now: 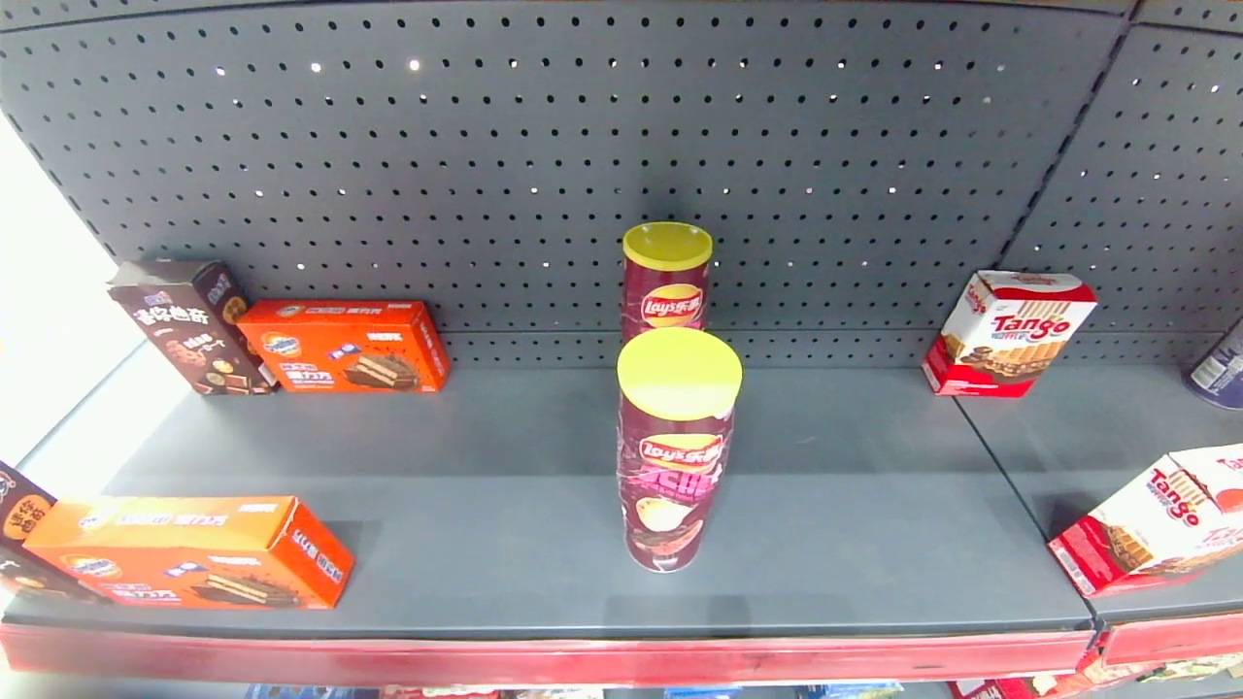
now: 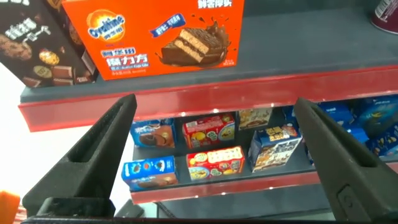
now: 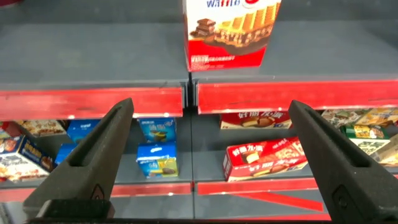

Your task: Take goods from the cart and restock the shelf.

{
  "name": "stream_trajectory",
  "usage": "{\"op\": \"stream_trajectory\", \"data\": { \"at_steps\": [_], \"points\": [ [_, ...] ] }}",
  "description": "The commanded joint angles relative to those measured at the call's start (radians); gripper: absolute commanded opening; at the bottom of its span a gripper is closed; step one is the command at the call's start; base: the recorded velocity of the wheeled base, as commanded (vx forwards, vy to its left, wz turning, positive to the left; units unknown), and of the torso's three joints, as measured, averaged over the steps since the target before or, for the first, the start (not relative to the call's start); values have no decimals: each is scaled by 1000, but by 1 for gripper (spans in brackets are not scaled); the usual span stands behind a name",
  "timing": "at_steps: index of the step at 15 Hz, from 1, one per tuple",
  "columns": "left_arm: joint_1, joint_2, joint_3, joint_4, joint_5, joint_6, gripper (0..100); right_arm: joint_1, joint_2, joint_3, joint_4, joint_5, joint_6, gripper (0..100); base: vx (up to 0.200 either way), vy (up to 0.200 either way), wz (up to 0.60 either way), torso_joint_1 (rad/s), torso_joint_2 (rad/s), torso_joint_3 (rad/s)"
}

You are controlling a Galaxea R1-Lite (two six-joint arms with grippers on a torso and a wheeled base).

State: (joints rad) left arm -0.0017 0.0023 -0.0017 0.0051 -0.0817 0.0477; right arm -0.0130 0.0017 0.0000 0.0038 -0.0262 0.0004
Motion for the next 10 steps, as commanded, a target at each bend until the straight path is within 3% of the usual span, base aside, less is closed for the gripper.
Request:
{"op": "stream_trajectory", "data": {
  "at_steps": [1,10],
  "points": [
    [0,-1,0,-1,0,0,100,-1,0,0,-1,0,0,100,0,0,0,0,0,0],
    [0,-1,0,-1,0,0,100,1,0,0,-1,0,0,100,0,0,0,0,0,0]
  ]
}}
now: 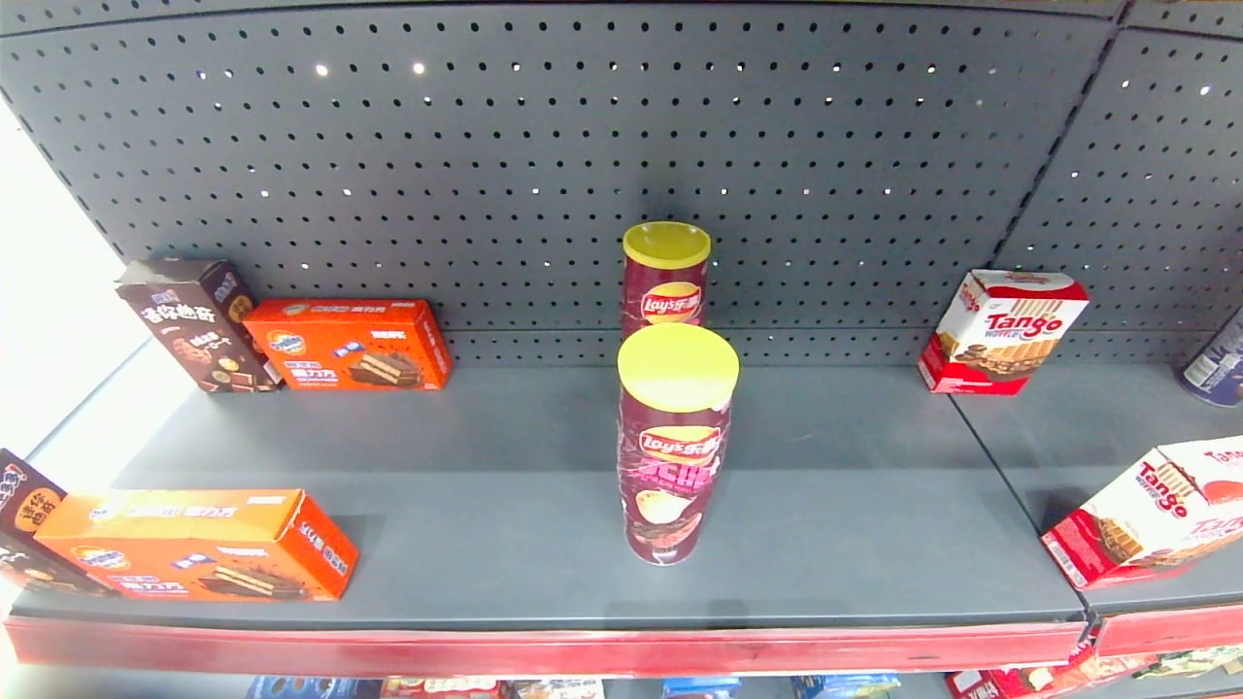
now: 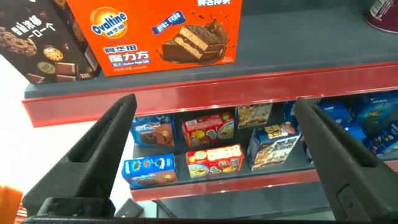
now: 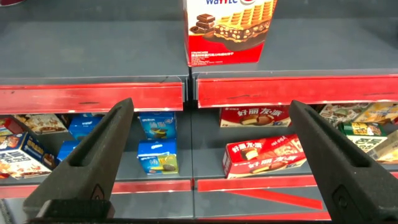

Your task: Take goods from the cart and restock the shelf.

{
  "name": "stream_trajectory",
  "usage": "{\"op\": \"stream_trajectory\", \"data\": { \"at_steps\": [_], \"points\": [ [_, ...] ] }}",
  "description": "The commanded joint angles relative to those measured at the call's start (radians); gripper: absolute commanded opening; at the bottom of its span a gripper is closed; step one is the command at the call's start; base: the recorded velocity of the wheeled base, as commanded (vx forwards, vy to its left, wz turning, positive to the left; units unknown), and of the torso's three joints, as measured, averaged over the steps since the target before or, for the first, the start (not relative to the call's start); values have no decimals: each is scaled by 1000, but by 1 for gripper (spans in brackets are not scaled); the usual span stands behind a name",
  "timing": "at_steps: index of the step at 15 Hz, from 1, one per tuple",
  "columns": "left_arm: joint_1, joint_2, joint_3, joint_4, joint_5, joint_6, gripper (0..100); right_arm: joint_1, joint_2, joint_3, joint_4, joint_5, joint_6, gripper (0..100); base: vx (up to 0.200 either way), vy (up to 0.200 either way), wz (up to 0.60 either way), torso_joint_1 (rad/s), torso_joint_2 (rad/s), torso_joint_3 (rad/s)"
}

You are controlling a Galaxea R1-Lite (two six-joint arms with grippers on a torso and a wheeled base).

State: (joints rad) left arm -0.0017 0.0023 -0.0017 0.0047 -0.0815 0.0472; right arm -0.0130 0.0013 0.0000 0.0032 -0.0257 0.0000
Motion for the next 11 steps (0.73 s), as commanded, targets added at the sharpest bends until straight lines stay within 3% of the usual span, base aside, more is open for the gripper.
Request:
{"op": "stream_trajectory", "data": {
  "at_steps": [1,11],
  "points": [
    [0,-1,0,0,0,0,100,1,0,0,0,0,0,100,0,0,0,0,0,0],
    [0,-2,2,0,-1,2,100,1,0,0,0,1,-2,100,0,0,0,0,0,0]
  ]
}}
